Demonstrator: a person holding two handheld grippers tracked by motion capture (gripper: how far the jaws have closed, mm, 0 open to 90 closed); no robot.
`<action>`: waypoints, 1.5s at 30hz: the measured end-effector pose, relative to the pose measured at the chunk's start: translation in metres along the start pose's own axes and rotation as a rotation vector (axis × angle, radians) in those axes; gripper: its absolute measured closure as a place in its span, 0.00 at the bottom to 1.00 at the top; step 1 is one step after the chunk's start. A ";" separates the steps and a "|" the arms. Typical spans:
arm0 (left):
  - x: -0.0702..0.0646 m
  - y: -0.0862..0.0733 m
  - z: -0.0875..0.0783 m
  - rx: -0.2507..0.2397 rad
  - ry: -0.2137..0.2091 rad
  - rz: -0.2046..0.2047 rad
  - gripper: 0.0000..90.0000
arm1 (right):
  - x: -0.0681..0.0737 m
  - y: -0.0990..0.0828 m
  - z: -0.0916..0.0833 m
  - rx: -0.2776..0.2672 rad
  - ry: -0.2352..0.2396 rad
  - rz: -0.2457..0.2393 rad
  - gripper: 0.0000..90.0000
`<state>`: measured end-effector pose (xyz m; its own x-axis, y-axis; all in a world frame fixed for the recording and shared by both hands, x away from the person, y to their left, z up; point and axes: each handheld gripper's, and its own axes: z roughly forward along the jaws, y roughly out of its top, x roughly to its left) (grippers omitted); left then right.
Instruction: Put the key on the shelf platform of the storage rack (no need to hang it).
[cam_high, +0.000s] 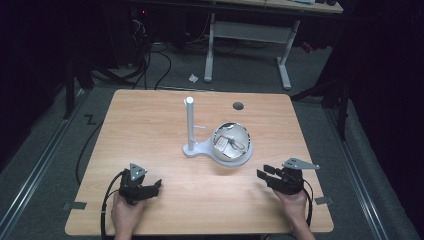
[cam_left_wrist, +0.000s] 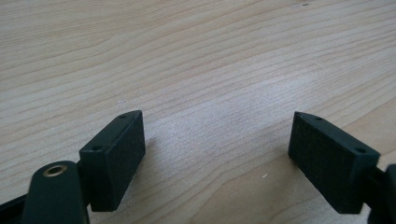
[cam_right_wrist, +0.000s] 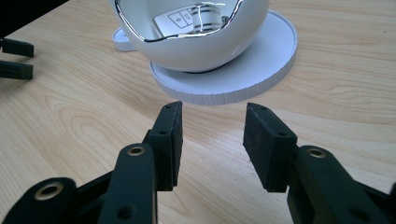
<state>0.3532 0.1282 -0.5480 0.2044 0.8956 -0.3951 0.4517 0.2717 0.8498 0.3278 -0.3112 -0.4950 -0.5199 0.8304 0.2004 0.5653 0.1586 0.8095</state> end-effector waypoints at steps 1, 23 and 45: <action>0.000 0.000 0.000 0.000 0.000 0.000 0.21 | 0.001 -0.001 0.001 0.003 -0.001 0.000 0.64; 0.000 0.000 0.000 -0.001 0.000 -0.002 0.21 | 0.007 -0.018 0.014 0.042 -0.010 -0.034 0.63; 0.000 0.000 0.000 -0.001 0.002 -0.002 0.21 | 0.024 -0.031 0.026 0.147 -0.069 -0.144 0.50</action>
<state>0.3529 0.1278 -0.5479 0.2016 0.8958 -0.3962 0.4510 0.2742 0.8494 0.3145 -0.2824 -0.5301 -0.5600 0.8272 0.0458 0.5780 0.3505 0.7370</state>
